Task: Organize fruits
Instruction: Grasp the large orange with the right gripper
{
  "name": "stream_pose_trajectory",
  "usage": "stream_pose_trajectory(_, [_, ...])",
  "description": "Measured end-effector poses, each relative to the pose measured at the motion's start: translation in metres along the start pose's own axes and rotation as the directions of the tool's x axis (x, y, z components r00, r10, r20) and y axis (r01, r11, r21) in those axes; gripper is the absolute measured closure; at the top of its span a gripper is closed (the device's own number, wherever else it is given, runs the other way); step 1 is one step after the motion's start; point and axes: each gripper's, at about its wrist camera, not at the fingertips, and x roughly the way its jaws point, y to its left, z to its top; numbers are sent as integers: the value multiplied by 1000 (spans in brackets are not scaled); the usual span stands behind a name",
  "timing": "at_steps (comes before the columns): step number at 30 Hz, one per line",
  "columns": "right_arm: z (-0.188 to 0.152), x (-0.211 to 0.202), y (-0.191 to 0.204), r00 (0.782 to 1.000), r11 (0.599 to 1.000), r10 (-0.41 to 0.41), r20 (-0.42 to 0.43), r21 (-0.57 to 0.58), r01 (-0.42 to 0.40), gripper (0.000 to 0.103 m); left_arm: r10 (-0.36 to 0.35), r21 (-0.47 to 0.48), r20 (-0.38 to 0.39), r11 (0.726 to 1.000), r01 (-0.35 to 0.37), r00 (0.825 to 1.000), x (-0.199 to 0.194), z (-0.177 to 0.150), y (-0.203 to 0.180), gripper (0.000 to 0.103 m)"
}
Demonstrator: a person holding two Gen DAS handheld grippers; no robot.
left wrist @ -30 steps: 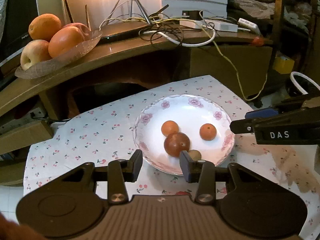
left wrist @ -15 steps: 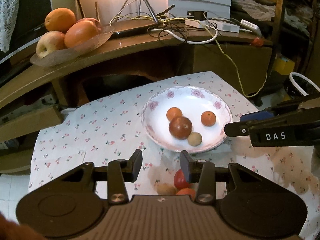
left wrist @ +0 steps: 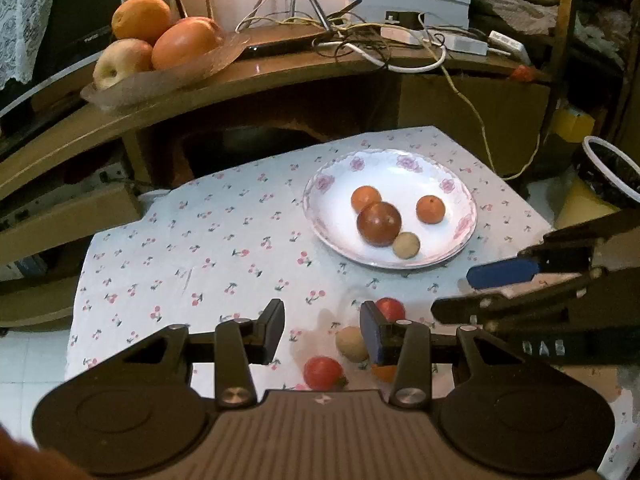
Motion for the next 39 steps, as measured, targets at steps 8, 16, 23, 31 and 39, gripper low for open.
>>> stream_pose_trajectory(8, [-11, 13, 28, 997, 995, 55, -48, -75, -59, 60, 15, -26, -9, 1000, -15, 1000, -3, -7, 16, 56])
stream_pose_trajectory(16, [-10, 32, 41, 994, 991, 69, -81, -105, -77, 61, 8, -33, -23, 999, -9, 1000, 1, -12, 24, 56])
stream_pose_trajectory(23, [-10, 45, 44, 991, 990, 64, -114, -119, -78, 67, -4, -23, -54, 1000, 3, 999, 9, -17, 24, 56])
stream_pose_trajectory(31, [-12, 34, 31, 991, 993, 49, -128, -99, -62, 68, -41, 18, -98, 999, 43, 994, 20, -23, 12, 56])
stream_pose_trajectory(39, [-18, 24, 16, 990, 996, 39, -138, -75, -50, 67, -25, 91, -136, 995, 37, 990, 40, -31, -5, 56])
